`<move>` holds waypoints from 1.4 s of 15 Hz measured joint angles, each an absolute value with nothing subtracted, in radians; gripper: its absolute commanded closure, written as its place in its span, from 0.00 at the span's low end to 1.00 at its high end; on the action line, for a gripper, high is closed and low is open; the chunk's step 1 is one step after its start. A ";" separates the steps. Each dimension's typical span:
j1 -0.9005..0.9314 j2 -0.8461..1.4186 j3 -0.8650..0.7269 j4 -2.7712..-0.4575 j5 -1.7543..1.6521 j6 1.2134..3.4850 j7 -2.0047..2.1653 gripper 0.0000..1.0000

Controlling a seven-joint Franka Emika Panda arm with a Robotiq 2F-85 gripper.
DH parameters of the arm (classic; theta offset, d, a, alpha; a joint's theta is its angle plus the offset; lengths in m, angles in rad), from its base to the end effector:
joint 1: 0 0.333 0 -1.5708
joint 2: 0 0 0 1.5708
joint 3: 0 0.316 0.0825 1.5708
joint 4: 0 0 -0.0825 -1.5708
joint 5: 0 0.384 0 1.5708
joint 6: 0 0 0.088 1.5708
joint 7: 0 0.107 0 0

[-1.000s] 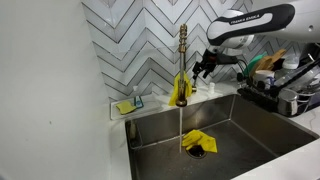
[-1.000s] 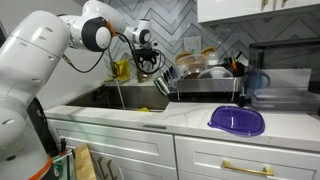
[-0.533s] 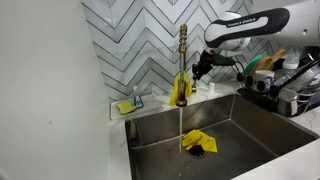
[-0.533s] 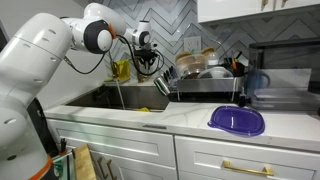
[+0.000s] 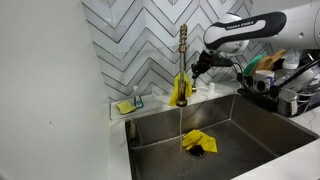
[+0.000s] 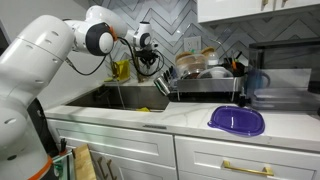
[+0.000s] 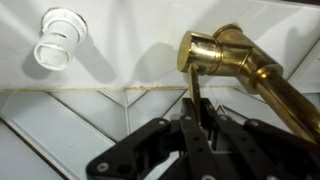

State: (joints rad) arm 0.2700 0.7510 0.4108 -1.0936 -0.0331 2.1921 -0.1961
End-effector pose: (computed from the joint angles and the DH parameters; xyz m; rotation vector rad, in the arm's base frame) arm 0.6732 0.4011 0.4419 -2.6051 -1.0006 -0.4781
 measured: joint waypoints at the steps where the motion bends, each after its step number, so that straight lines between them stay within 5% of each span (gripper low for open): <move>1: 0.270 0.751 0.411 -1.093 -0.033 2.191 -0.196 0.97; 21: 0.272 0.746 0.424 -1.072 -0.043 2.117 -0.400 0.97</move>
State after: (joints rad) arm 0.2716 0.7458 0.4239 -1.0725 -0.0426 2.1168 -0.3996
